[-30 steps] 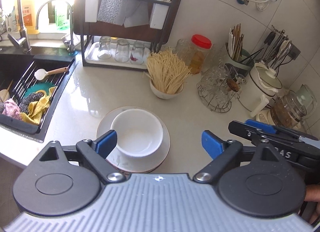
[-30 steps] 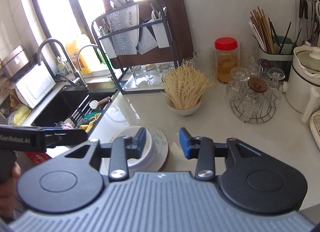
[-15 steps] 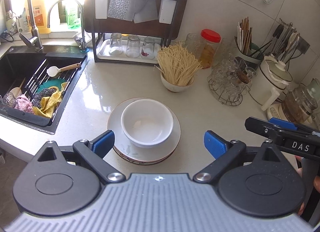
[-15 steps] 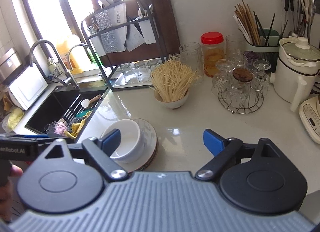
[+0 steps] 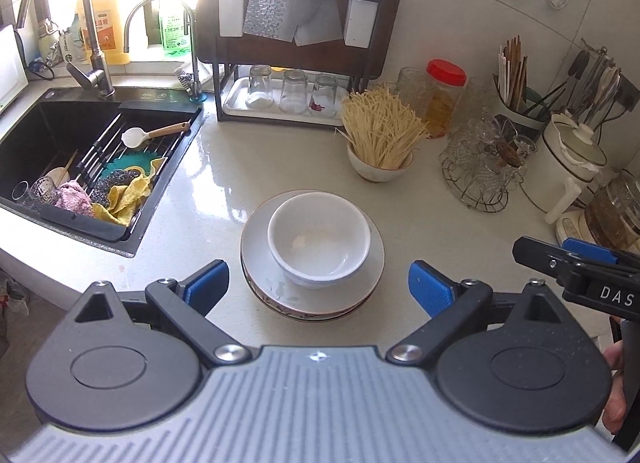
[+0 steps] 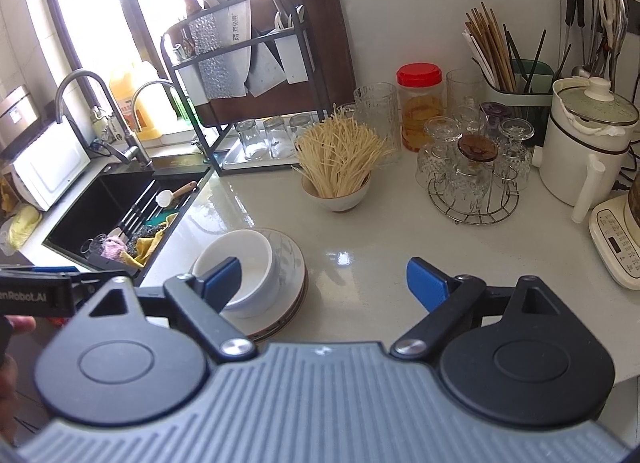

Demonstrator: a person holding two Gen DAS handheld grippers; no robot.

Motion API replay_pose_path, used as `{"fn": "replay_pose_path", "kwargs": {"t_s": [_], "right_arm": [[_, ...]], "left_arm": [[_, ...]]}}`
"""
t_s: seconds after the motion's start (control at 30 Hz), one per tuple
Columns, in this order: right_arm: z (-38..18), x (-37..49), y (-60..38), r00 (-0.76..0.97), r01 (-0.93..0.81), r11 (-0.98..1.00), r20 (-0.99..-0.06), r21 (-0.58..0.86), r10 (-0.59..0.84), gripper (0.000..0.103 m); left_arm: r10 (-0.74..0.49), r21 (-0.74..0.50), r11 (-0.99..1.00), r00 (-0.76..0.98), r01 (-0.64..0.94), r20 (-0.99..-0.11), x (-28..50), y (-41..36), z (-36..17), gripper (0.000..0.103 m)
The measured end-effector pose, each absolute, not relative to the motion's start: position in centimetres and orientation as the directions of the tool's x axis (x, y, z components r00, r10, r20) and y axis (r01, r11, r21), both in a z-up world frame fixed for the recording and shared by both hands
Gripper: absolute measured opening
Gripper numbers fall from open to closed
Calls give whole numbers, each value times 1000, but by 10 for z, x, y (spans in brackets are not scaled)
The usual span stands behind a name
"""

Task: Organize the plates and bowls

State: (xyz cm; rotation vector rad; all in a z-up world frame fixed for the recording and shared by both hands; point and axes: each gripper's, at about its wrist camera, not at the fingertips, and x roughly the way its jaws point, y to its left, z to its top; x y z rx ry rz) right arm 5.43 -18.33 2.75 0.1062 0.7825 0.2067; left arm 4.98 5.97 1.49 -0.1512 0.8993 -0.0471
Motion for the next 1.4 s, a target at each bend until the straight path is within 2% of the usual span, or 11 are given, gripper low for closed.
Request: {"fn": "replay_pose_path", "kwargs": {"t_s": [1.4], "right_arm": [[29,50,-185,687,-171,971,-686,166,238,91]], "left_arm": [[-66,-119,992,618,-45,-783,39,49,17,98]]}}
